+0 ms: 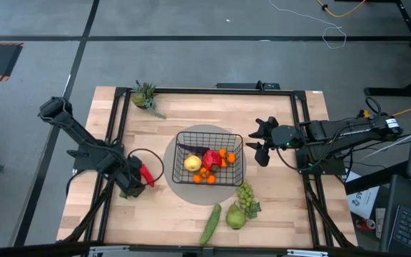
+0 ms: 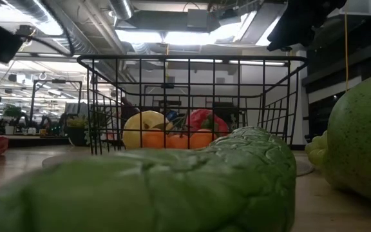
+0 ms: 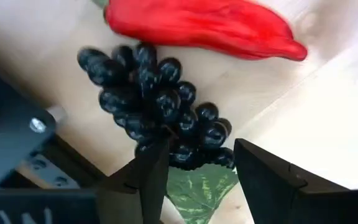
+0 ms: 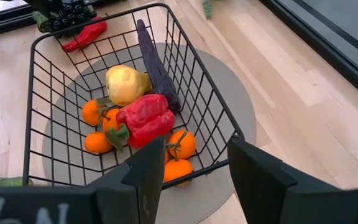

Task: Build produce basket
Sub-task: Put the purple grapes into the black wire basket

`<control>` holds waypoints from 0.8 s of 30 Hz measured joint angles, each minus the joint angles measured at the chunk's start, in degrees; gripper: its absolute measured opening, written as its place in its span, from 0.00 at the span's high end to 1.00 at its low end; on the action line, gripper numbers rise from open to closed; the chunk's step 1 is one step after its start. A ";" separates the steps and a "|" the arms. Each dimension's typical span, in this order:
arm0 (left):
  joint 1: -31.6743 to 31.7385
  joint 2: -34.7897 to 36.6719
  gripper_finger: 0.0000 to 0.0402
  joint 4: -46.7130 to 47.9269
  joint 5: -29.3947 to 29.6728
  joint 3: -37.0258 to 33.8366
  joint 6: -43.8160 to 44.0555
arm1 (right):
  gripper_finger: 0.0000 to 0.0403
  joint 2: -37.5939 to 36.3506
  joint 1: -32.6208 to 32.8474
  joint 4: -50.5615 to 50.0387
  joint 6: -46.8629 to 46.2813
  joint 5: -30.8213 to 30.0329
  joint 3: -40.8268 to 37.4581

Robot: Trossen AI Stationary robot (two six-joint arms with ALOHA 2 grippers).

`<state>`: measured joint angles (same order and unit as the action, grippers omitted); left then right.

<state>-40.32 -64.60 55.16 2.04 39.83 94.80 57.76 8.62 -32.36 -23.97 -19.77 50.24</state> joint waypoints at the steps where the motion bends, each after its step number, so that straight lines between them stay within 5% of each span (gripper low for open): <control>1: -0.26 0.00 0.56 0.08 -0.14 -0.48 1.34 | 0.57 0.00 0.02 -0.02 -0.02 0.00 0.00; 9: -0.63 0.08 0.56 -1.76 -4.89 -6.52 9.65 | 0.57 0.00 0.01 -0.06 0.03 -0.04 0.00; 24: -0.63 0.09 0.56 -13.81 -6.39 -13.06 8.59 | 0.57 0.00 0.01 -0.12 0.18 -0.11 0.00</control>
<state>-40.95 -64.51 41.35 -4.35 26.77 103.39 57.76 8.63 -32.48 -23.79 -19.88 50.24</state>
